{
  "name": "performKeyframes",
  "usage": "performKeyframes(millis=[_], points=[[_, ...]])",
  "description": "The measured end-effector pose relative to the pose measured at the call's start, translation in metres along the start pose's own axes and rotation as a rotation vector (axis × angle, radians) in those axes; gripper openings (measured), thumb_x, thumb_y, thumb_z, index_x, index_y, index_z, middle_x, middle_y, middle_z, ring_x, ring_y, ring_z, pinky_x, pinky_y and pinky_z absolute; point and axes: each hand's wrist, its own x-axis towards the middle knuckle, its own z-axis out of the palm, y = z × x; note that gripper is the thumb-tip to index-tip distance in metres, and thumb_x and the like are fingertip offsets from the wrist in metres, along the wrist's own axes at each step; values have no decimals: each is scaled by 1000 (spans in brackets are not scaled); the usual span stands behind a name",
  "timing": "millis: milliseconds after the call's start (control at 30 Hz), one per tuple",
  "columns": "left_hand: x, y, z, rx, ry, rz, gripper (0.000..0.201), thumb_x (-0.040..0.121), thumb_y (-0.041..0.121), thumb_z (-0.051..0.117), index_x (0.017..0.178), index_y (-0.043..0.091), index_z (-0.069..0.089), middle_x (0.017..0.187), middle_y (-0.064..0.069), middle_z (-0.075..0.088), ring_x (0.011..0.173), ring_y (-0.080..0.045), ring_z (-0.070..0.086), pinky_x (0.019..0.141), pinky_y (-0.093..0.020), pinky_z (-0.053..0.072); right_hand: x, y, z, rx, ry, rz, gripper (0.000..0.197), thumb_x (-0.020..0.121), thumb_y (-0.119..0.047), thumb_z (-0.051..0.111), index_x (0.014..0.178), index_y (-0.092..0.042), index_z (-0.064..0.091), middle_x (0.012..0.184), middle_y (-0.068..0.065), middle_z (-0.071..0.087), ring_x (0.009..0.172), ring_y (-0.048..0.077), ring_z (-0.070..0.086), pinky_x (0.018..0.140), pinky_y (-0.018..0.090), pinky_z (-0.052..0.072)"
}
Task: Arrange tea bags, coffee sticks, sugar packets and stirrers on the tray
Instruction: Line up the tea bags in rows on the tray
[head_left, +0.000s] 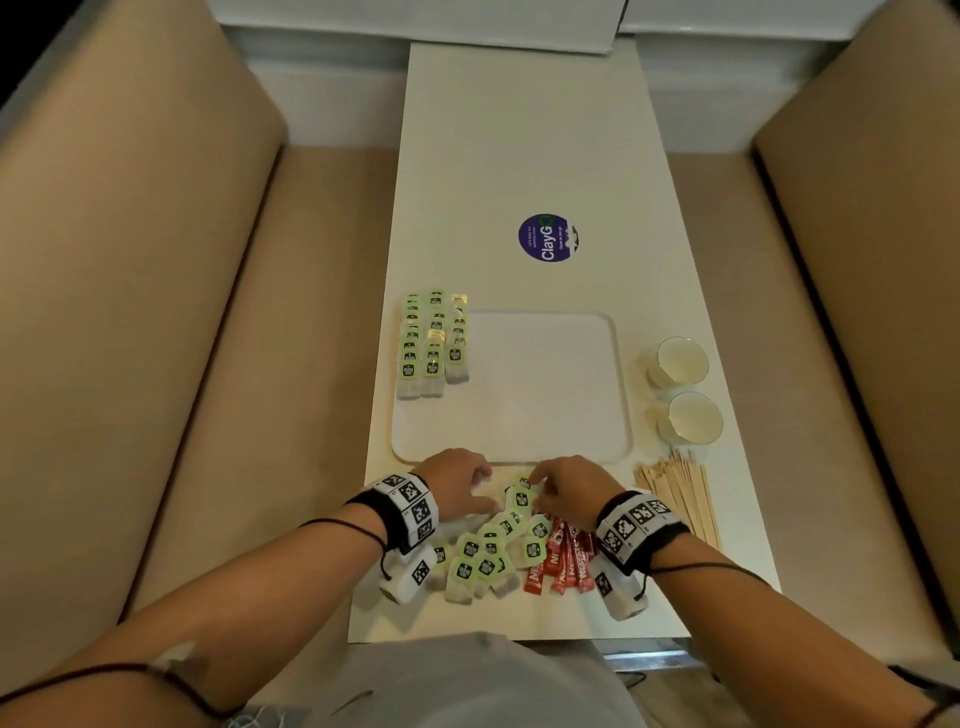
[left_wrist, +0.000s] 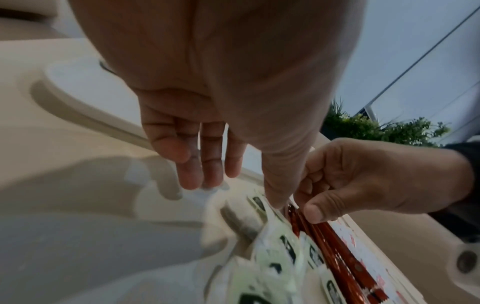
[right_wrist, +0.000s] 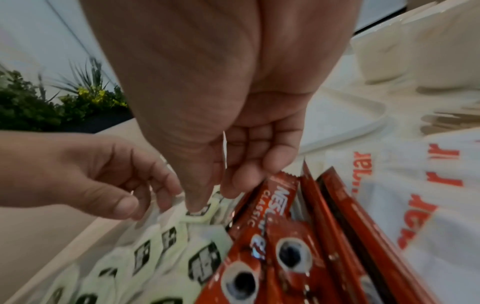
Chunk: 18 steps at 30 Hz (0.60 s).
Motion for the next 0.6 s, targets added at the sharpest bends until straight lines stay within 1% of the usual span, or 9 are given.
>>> performKeyframes(millis=[67, 167, 267, 333, 433, 500, 533, 600], points=[[1, 10, 6, 42, 10, -10, 57, 81, 50, 74, 127, 20, 60, 115, 4, 63, 102, -16, 61, 92, -33, 52, -1, 0, 5, -19, -35, -21, 42, 87, -40, 73, 126, -29, 64, 93, -13, 67, 84, 9, 62, 89, 32, 55], [3, 24, 12, 72, 20, -59, 66, 77, 50, 77, 134, 23, 56, 118, 4, 60, 103, -17, 60, 91, -34, 52, -1, -2, 11, -66, -69, -34, 59, 82, -46, 76, 135, -28, 56, 105, -6, 70, 94, 16, 65, 89, 36, 56], [4, 32, 20, 120, 3, -92, 77, 72, 51, 82, 137, 25, 52, 124, 2, 57, 107, -22, 61, 92, -37, 52, 0, -4, 14, -136, -83, -69, 62, 83, -46, 75, 137, -24, 52, 110, 0, 69, 100, 22, 66, 88, 37, 55], [5, 35, 25, 150, -20, -102, 78, 73, 47, 84, 139, 24, 49, 128, -1, 55, 109, -25, 61, 92, -37, 52, 0, -4, 17, -151, -71, -84, 61, 86, -44, 73, 137, -22, 50, 115, 2, 68, 103, 24, 65, 88, 36, 54], [5, 37, 31, 132, 0, -127, 73, 76, 36, 85, 136, 19, 48, 127, -4, 58, 107, -26, 61, 91, -38, 52, -1, -7, 21, -160, -42, -88, 54, 88, -40, 72, 134, -21, 52, 119, 2, 65, 107, 24, 63, 88, 36, 52], [5, 38, 36, 75, 33, -173, 67, 76, 31, 85, 132, 19, 51, 121, -4, 62, 104, -26, 63, 87, -36, 52, 0, -8, 23, -159, -28, -90, 46, 88, -38, 72, 127, -21, 55, 118, 2, 63, 105, 24, 62, 88, 36, 52], [5, 39, 38, 47, 48, -198, 62, 76, 28, 85, 128, 19, 53, 116, -3, 64, 101, -25, 64, 84, -35, 52, 1, -9, 24, -154, -19, -94, 42, 88, -37, 72, 122, -20, 55, 117, 2, 62, 103, 23, 62, 88, 36, 52], [5, 42, 39, 28, 70, -225, 44, 75, 24, 84, 111, 19, 60, 105, -2, 67, 93, -24, 66, 79, -36, 55, 2, -9, 24, -136, 0, -109, 37, 86, -35, 74, 114, -20, 55, 114, 2, 61, 97, 22, 60, 84, 35, 51]])
